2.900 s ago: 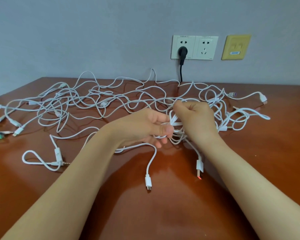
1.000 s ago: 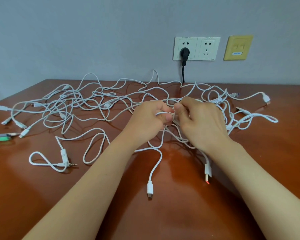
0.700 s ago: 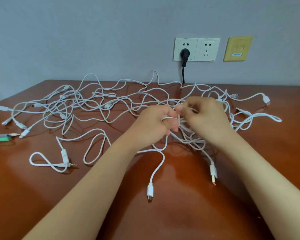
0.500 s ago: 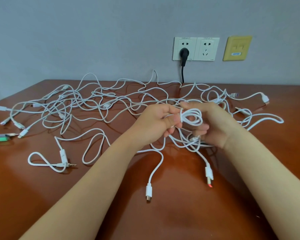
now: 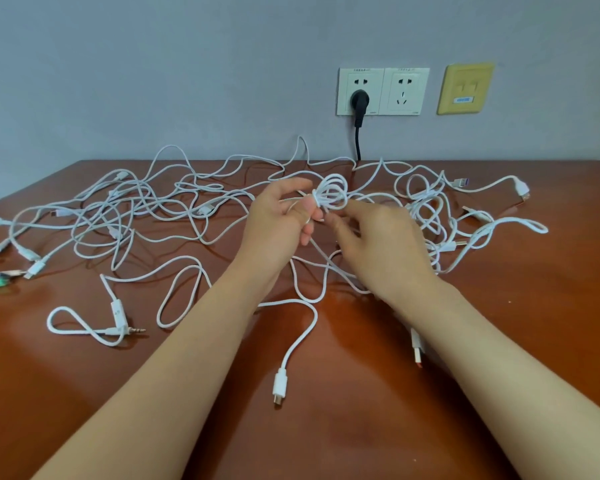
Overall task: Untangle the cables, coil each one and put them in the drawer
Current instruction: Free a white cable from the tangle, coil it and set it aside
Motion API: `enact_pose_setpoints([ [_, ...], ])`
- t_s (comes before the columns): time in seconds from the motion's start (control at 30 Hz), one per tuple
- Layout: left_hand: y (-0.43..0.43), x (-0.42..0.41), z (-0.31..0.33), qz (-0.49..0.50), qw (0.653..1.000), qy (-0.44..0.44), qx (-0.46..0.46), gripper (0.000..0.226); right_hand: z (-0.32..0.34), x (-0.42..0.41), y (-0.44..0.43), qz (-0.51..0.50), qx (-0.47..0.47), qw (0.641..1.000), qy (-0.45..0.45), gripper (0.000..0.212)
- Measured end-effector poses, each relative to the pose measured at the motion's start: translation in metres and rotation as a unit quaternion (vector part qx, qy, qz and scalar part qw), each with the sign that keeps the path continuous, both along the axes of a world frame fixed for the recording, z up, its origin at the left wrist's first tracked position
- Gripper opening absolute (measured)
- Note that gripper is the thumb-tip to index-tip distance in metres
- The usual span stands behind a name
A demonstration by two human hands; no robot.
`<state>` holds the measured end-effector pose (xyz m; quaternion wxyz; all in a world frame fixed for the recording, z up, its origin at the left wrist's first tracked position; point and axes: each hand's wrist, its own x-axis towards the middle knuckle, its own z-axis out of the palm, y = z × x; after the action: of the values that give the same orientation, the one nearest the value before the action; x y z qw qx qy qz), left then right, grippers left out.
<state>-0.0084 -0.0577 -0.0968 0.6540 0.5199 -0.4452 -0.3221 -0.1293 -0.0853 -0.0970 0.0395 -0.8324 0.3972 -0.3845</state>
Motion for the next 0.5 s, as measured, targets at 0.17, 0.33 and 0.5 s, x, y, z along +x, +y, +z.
enact_pose_setpoints([
  [0.17, 0.0000, -0.0010, 0.0001, 0.005, 1.000, -0.024, 0.006, 0.016, -0.0029, -0.0001, -0.0021, 0.040, -0.051, 0.996, 0.061, 0.027],
  [0.33, -0.0025, 0.0034, -0.0062, 0.128, 0.956, -0.262, 0.032, 0.018, -0.0046, 0.0058, -0.0028, 0.016, -0.158, 0.975, 0.155, 0.015],
  [0.5, 0.0041, -0.0006, 0.0014, 0.143, 0.910, -0.389, 0.011, 0.021, -0.0007, 0.0013, -0.0032, 0.001, -0.217, 0.973, 0.084, 0.021],
])
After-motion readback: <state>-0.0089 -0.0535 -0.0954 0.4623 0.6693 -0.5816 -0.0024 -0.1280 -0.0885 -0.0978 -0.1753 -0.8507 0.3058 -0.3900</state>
